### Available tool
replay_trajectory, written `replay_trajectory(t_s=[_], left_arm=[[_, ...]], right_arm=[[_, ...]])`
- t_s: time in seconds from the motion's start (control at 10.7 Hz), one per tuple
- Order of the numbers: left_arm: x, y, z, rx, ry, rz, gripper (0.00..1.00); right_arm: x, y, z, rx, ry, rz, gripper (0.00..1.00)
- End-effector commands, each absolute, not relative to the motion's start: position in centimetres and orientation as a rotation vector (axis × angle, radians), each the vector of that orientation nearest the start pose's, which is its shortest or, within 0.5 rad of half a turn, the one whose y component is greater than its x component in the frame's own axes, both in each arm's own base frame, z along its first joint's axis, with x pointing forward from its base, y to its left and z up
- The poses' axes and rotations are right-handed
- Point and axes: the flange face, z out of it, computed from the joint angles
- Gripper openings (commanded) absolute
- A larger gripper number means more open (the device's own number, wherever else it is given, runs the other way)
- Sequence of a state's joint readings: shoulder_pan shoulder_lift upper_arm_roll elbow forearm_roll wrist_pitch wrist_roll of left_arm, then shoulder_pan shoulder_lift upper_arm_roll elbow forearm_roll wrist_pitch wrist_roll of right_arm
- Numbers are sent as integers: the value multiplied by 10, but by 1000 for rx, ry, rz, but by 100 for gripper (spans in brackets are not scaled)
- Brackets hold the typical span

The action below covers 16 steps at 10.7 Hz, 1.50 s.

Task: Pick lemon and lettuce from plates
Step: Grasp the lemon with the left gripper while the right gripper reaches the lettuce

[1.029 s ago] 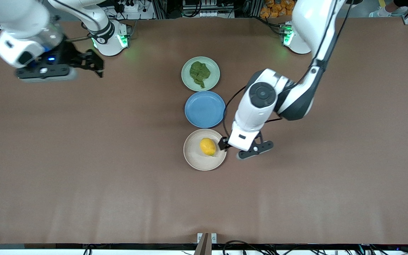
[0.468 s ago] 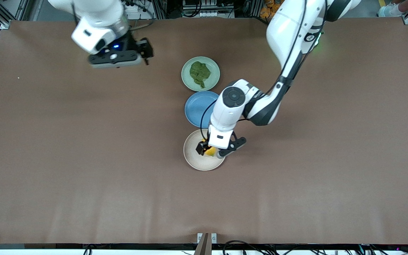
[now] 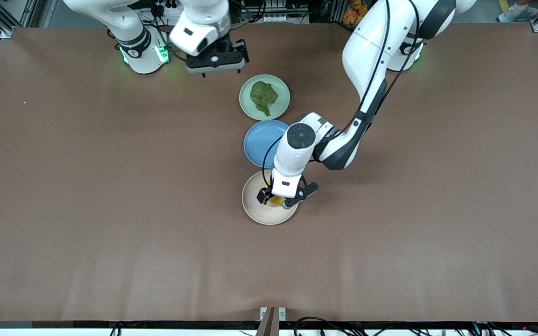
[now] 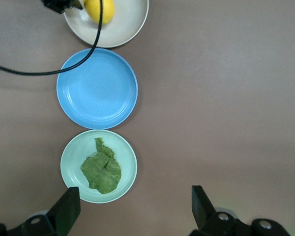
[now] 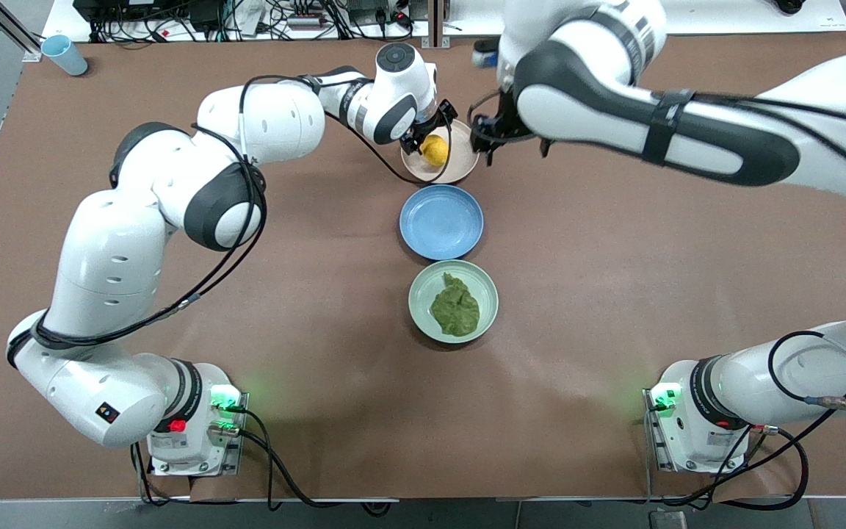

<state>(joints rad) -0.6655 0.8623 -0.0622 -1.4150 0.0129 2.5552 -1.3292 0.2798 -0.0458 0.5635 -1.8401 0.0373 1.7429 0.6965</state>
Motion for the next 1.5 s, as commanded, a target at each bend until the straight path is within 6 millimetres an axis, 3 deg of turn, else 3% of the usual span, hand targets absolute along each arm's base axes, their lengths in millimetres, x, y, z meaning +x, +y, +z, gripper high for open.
replay_trajectory(t_s=[0.0, 0.09, 0.37, 0.75, 1.12, 1.4], left_arm=[[564, -507, 202, -3246, -1039, -237, 72], [563, -507, 199, -3242, -1041, -233, 1], [563, -507, 200, -3243, -1033, -236, 0], [575, -499, 228, -3259, -1037, -290, 0], [598, -460, 275, -3225, -877, -300, 0], [631, -391, 328, -3172, -767, -217, 0]], right_arm=[[325, 429, 508, -3167, -217, 95, 100], [306, 444, 490, -3156, -186, 79, 100], [265, 472, 429, -3099, -96, 28, 100], [254, 480, 365, -3061, -56, 111, 100], [231, 493, 314, -3084, -84, 104, 100], [225, 498, 274, -3120, -130, 85, 100]])
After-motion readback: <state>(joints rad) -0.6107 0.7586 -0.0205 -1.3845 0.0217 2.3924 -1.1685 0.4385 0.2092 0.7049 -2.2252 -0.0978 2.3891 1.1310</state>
